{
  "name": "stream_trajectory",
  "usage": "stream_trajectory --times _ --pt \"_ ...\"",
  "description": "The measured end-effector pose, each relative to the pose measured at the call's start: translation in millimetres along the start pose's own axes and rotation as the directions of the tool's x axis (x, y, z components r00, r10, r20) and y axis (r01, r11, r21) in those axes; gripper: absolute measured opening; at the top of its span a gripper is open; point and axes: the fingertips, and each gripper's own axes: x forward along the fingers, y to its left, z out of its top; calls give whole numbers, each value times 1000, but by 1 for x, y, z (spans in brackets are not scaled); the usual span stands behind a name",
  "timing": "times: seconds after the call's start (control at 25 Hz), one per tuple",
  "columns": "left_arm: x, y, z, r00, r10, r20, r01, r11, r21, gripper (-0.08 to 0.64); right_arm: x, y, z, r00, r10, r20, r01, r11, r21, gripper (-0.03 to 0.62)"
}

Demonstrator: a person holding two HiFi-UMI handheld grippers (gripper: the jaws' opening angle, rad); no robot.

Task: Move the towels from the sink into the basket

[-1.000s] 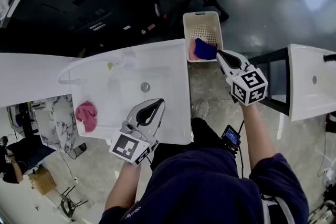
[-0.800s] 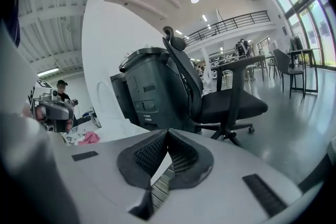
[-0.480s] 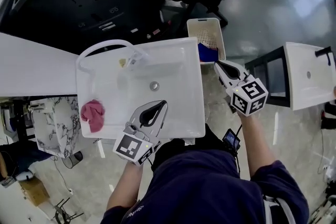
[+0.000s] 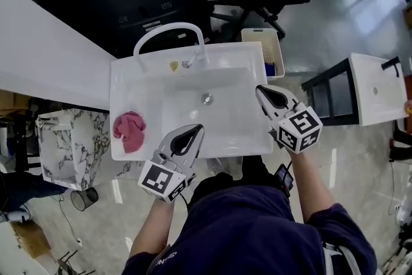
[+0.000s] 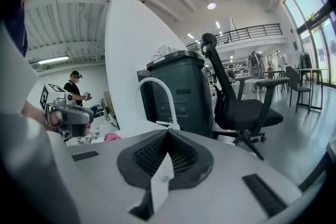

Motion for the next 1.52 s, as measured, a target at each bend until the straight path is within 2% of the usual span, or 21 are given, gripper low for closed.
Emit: stream_trajectory --times 0.24,0.48,0.64,0.92,1.28,1.52 --pt "-44 5 -6 1000 -9 22 9 1000 5 3 -2 56 -5 1000 -4 -11 4 999 -36 8" --pt "-68 11 -2 998 34 55 -34 999 -7 3 -3 88 -4 998 33 -44 -37 994 -105 8" --pt "-69 10 -5 997 62 52 -61 998 -22 3 -5 90 3 998 60 -36 -64 990 -124 8" --pt "-54 3 2 991 127 29 -127 992 -16 3 -4 78 -1 989 140 -45 -144 984 -102 8" --pt "-24 -11 13 977 215 -1 -215 977 6 3 3 72 -3 950 308 -53 -311 947 -84 8" --pt "-23 -17 10 966 258 -5 -258 966 -1 3 9 73 -8 931 362 -57 -365 929 -66 8"
